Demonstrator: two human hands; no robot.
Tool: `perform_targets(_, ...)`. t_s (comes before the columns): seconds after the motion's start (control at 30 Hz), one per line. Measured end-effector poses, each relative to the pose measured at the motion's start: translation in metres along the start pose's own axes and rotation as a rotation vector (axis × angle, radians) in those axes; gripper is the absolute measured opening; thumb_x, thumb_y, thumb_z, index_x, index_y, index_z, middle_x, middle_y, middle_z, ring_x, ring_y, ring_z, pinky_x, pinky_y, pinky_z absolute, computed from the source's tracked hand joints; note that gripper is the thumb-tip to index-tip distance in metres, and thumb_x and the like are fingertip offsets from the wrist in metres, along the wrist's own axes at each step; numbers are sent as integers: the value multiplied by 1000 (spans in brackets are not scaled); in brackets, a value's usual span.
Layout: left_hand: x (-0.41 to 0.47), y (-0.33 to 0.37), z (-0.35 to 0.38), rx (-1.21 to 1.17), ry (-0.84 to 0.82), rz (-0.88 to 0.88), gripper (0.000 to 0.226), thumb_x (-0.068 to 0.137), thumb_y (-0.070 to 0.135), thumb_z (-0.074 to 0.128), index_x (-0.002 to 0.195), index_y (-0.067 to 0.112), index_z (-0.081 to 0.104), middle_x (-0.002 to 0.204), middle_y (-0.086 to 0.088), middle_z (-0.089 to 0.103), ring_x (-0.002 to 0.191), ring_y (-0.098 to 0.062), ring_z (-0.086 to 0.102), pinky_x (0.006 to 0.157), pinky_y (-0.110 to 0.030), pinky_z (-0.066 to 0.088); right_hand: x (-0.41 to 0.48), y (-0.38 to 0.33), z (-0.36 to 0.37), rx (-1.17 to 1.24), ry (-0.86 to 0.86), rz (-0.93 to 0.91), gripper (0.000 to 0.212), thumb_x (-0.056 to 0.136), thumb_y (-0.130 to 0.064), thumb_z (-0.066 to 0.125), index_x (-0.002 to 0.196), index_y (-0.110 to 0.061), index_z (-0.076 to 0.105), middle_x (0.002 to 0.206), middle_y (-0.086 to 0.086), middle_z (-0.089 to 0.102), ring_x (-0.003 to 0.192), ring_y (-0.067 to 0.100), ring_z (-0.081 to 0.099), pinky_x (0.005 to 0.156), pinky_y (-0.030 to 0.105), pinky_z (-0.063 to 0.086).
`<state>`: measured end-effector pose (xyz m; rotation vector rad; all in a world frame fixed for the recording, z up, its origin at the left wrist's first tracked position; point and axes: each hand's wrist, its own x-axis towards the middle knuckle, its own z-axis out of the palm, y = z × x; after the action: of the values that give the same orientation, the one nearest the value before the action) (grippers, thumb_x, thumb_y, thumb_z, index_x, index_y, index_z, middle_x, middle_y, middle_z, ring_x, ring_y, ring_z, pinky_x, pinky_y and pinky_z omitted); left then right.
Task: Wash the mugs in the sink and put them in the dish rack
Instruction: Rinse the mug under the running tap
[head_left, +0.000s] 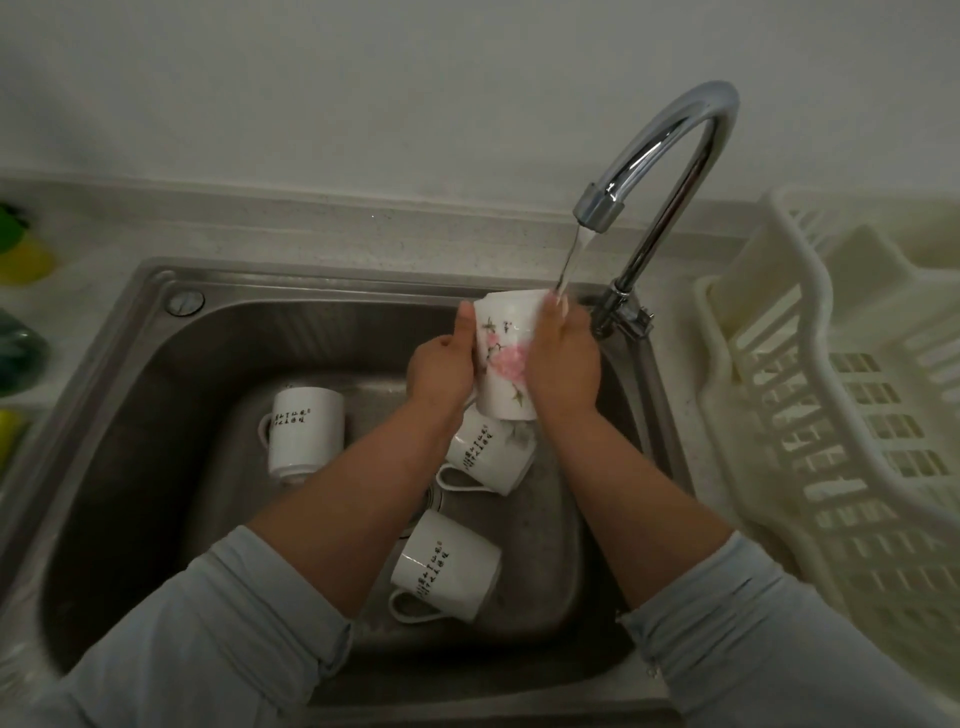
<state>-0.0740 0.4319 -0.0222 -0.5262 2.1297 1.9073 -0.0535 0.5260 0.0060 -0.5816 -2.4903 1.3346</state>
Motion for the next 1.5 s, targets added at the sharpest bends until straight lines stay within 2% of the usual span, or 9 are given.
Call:
perform_targets(0.2, -15, 4, -3, 216, -8, 215, 59, 95, 55, 32, 53, 17, 50, 57, 1, 52, 56, -14, 49, 56, -27, 38, -4, 14, 3, -37, 36, -159, 63, 88, -57, 43, 131, -11, 40, 121, 9, 56, 108, 21, 56, 90, 36, 48)
perform_targets(0.43, -10, -7, 2, 267, 34, 294, 54, 90, 59, 40, 70, 18, 68, 110, -9, 60, 87, -18, 62, 76, -32, 51, 33, 2, -1, 543, -124, 592, 50, 97, -50, 32, 103, -9, 59, 78, 3, 58, 72, 17, 56, 73, 28, 46)
perform_targets(0.6, -11, -4, 6, 76, 62, 246, 56, 86, 62, 42, 71, 15, 68, 111, -19, 60, 85, -27, 65, 82, -41, 54, -5, 11, 21, -59, 5, -104, 64, 92, -53, 33, 136, -6, 36, 129, 15, 51, 117, 27, 52, 96, 37, 45)
perform_targets(0.77, -16, -2, -1, 12, -15, 195, 48, 95, 45, 44, 61, 15, 60, 82, -7, 62, 64, -11, 56, 55, -17, 42, -19, 40, 13, -132, -25, -334, 78, 86, -55, 48, 146, -12, 21, 144, 11, 36, 132, 21, 37, 106, 31, 36)
perform_targets(0.9, -18, -1, -11, 113, -152, 232, 49, 91, 56, 44, 79, 15, 69, 106, -1, 63, 96, -18, 61, 84, -33, 51, -20, 36, -5, 368, -201, 175, 50, 89, -53, 49, 121, -14, 53, 114, 7, 64, 89, 9, 66, 67, 17, 51)
perform_targets(1.07, -21, 12, -21, 381, -296, 483, 40, 96, 39, 44, 101, 9, 70, 110, 7, 50, 92, 0, 50, 80, -6, 38, 8, 37, -36, 1048, -668, 665, 74, 85, -69, 26, 116, -14, 64, 117, 20, 64, 107, 36, 60, 99, 48, 41)
perform_targets(1.2, -21, 12, -22, 474, -276, 806, 50, 87, 50, 48, 88, 7, 73, 108, 9, 54, 87, 10, 50, 76, 0, 36, 19, 53, -55, 927, -1014, 707, 83, 72, -69, 46, 139, -20, 44, 139, 23, 45, 125, 47, 43, 94, 65, 38)
perform_targets(1.33, -25, 14, -17, 584, -203, 1024, 60, 87, 50, 35, 84, 5, 74, 105, 7, 60, 92, 7, 47, 72, 1, 32, 17, 59, -61, 975, -1018, 754, 97, 57, -72, 61, 138, -21, 45, 140, 26, 42, 122, 52, 44, 80, 61, 48)
perform_targets(1.5, -28, 0, 2, 347, 41, 752, 46, 95, 41, 36, 94, 7, 68, 100, 2, 56, 94, -9, 51, 75, -17, 37, 13, 59, -53, 941, -868, 633, 81, 43, -65, 76, 112, -23, 67, 123, 16, 61, 116, 44, 51, 86, 61, 45)
